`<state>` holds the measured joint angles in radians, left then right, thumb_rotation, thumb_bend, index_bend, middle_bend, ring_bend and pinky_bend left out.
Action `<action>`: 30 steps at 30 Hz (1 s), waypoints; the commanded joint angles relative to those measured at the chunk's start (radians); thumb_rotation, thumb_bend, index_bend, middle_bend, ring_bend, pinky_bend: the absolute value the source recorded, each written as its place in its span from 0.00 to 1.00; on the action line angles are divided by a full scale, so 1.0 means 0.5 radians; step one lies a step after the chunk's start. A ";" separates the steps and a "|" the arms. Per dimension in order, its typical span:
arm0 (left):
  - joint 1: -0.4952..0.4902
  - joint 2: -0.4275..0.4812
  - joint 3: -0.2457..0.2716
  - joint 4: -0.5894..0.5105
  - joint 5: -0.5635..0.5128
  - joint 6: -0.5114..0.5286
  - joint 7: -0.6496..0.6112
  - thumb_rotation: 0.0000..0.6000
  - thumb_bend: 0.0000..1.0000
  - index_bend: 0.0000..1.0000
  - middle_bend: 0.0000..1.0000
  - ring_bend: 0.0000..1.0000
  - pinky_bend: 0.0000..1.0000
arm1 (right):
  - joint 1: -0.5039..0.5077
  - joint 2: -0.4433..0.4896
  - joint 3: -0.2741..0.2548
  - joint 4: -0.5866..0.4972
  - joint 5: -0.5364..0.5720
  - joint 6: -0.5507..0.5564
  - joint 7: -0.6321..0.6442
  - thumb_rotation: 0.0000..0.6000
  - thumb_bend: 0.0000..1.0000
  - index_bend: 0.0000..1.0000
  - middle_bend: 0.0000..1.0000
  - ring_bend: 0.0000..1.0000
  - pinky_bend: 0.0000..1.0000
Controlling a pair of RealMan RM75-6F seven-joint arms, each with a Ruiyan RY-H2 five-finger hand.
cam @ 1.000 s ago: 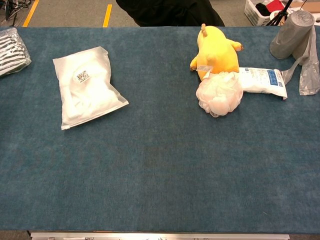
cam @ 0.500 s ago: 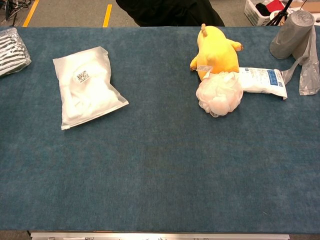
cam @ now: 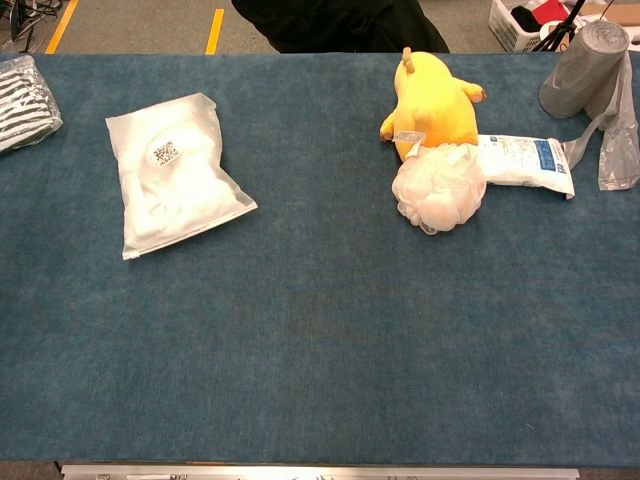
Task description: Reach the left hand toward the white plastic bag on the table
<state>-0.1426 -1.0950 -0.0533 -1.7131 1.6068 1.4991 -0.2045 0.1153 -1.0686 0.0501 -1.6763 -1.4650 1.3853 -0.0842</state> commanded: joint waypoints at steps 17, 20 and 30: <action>-0.265 -0.070 0.034 -0.164 0.121 -0.261 -0.597 1.00 0.45 0.71 0.14 0.00 0.00 | 0.015 0.010 -0.011 0.005 0.011 -0.041 0.017 1.00 0.15 0.08 0.12 0.02 0.05; -0.302 -0.097 0.030 -0.181 0.128 -0.285 -0.706 1.00 0.45 0.71 0.13 0.00 0.00 | 0.016 0.010 -0.014 0.004 0.014 -0.048 0.020 1.00 0.15 0.08 0.12 0.01 0.02; -0.456 -0.147 0.123 -0.257 0.266 -0.406 -1.299 1.00 0.45 0.73 0.11 0.00 0.00 | 0.017 0.018 -0.019 0.011 0.033 -0.065 0.027 1.00 0.16 0.09 0.12 0.01 0.02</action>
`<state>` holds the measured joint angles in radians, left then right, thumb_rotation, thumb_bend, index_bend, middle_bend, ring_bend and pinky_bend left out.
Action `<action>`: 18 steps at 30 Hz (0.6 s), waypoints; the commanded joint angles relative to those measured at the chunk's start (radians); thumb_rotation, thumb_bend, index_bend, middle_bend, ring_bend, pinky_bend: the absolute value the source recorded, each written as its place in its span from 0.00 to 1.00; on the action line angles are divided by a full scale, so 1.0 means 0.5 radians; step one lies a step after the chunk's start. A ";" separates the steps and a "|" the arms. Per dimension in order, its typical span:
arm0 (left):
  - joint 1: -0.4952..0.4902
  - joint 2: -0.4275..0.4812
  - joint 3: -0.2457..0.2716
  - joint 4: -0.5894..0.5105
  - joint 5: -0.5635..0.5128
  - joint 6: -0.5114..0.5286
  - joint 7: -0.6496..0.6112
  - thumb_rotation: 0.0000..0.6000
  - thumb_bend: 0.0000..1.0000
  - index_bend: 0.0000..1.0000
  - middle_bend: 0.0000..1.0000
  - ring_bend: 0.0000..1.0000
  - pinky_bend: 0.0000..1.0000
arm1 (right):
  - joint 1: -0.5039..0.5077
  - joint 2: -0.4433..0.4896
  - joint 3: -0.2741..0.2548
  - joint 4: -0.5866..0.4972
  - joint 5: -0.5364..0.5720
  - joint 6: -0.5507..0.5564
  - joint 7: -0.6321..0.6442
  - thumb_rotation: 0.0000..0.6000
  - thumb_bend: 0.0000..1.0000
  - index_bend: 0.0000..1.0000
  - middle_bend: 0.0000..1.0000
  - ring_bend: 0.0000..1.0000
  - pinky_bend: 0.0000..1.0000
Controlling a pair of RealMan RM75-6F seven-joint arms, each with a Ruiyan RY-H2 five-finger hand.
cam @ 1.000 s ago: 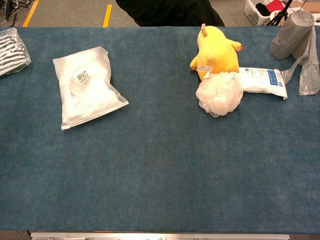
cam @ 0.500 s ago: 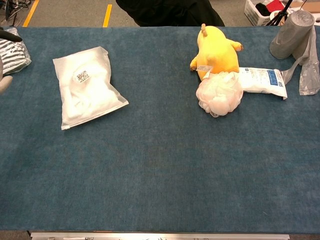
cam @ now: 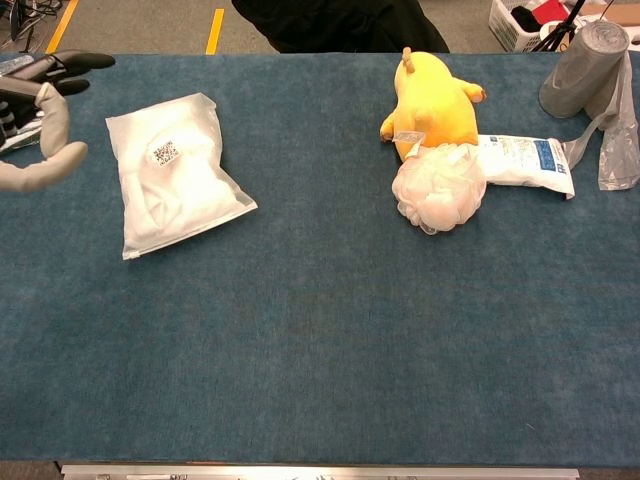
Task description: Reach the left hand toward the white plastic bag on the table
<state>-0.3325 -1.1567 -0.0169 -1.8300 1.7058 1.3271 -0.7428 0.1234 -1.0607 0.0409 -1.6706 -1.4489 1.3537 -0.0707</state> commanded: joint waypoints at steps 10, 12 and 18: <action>-0.186 -0.113 0.125 0.050 0.173 -0.101 -0.420 1.00 0.45 0.74 0.11 0.00 0.00 | -0.015 0.014 -0.005 -0.002 0.021 0.007 0.000 1.00 0.16 0.10 0.12 0.01 0.02; -0.198 -0.129 0.129 0.056 0.174 -0.092 -0.430 1.00 0.45 0.73 0.11 0.00 0.00 | -0.018 0.016 -0.006 -0.003 0.023 0.010 -0.001 1.00 0.16 0.10 0.12 0.01 0.02; -0.200 -0.174 0.122 0.083 0.176 0.000 -0.448 1.00 0.45 0.74 0.11 0.00 0.00 | -0.023 0.021 -0.005 -0.005 0.025 0.016 0.000 1.00 0.16 0.10 0.12 0.01 0.02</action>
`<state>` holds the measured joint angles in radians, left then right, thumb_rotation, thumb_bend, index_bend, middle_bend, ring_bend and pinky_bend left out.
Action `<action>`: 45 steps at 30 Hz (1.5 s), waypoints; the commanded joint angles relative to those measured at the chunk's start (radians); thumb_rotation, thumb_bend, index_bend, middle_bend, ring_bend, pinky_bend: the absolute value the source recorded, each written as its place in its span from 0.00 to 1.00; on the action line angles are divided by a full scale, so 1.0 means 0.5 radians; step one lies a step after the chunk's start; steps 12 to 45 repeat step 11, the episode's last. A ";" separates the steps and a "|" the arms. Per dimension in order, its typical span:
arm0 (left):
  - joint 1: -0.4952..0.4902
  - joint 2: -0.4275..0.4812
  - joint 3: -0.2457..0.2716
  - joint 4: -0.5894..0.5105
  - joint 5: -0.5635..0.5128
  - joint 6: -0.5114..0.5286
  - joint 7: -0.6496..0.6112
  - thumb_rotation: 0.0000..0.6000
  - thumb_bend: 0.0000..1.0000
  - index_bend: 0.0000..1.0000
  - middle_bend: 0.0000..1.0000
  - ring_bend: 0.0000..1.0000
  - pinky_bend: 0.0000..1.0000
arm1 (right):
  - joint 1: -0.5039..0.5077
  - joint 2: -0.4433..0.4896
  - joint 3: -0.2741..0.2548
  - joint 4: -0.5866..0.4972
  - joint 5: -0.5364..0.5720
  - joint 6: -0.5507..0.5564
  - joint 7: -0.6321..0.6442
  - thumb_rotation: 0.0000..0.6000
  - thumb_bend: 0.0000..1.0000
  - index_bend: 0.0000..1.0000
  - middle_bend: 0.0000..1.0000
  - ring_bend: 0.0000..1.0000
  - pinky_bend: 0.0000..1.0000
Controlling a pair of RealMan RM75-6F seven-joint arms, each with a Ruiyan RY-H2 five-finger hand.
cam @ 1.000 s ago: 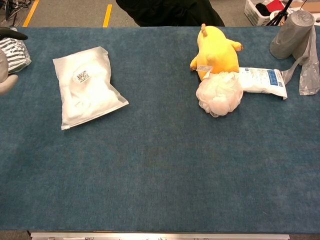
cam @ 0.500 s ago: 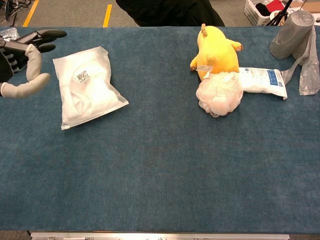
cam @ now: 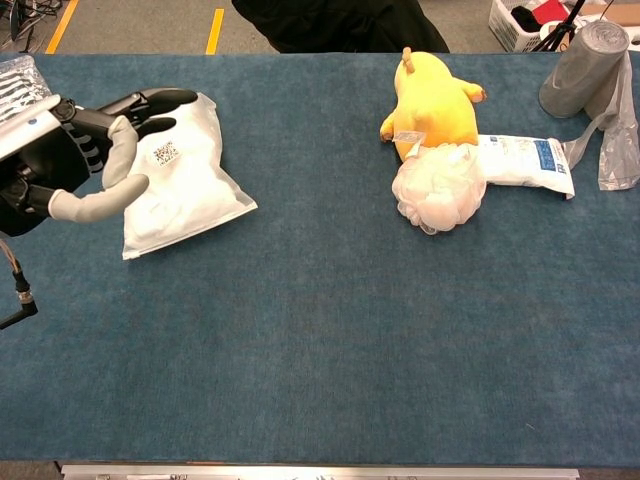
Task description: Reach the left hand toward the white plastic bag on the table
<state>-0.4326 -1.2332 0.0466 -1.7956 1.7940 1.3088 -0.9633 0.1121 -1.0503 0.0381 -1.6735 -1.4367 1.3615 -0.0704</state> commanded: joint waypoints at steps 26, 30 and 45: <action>0.034 -0.230 -0.051 0.326 0.120 0.299 0.304 1.00 0.45 0.74 0.11 0.00 0.00 | -0.008 0.015 -0.001 -0.009 0.005 0.005 -0.002 1.00 0.16 0.10 0.12 0.01 0.02; 0.034 -0.230 -0.051 0.326 0.120 0.299 0.304 1.00 0.45 0.74 0.11 0.00 0.00 | -0.008 0.015 -0.001 -0.009 0.005 0.005 -0.002 1.00 0.16 0.10 0.12 0.01 0.02; 0.034 -0.230 -0.051 0.326 0.120 0.299 0.304 1.00 0.45 0.74 0.11 0.00 0.00 | -0.008 0.015 -0.001 -0.009 0.005 0.005 -0.002 1.00 0.16 0.10 0.12 0.01 0.02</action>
